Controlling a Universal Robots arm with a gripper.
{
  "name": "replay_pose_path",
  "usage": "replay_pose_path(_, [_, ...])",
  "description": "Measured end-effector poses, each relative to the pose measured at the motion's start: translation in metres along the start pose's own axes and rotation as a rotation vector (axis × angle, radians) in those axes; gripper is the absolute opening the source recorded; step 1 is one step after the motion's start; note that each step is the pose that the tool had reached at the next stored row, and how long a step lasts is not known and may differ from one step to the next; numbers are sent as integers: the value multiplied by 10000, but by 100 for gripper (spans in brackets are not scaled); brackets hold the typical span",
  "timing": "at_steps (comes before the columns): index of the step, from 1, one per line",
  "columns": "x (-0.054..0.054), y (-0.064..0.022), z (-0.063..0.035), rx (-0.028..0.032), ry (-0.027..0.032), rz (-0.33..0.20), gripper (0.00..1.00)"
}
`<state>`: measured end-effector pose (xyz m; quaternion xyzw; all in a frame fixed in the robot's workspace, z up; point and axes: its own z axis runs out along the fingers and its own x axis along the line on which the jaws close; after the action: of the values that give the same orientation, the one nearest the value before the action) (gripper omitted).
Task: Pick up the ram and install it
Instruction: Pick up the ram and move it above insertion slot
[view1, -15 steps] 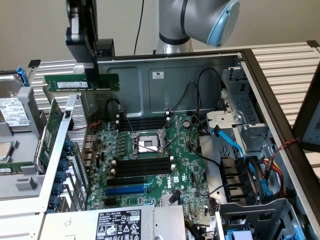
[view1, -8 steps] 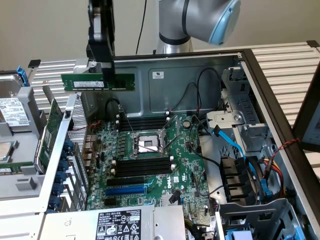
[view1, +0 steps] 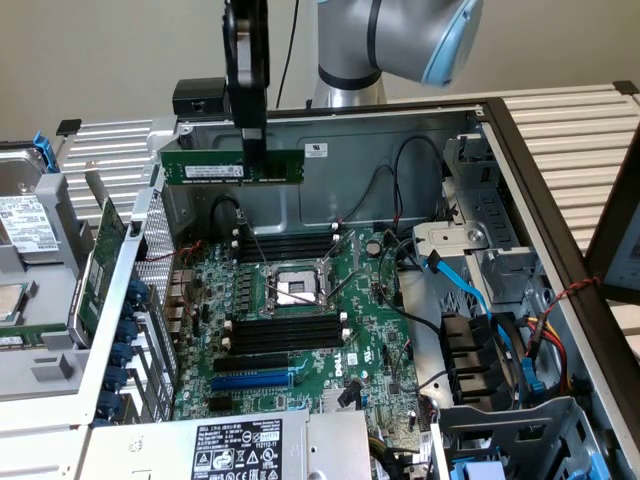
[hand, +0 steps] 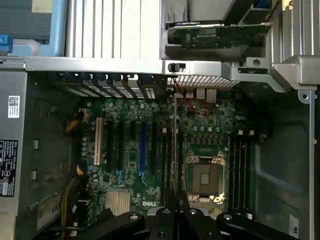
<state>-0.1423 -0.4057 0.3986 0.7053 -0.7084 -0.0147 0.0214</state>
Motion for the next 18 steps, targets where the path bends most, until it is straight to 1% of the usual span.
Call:
replay_pose_path(1, [0,-9,12,0,-10,-18,12])
replay_pose_path(2, [-1,-15,19,-1,-47,-30,12])
replay_pose_path(3, [0,-23,23,-2,-107,-37,12])
replay_pose_path(5, [-1,-41,30,-2,-273,-50,12])
replay_pose_path(6, [-1,-50,38,-1,-332,-53,12])
replay_pose_path(8, [-1,-61,58,-2,-411,-57,12])
replay_pose_path(9, [-1,-63,68,-2,-443,-58,12])
replay_pose_path(14, [-2,-80,86,-2,-549,-72,12])
replay_pose_path(18, [-2,-88,98,-2,-579,-79,12])
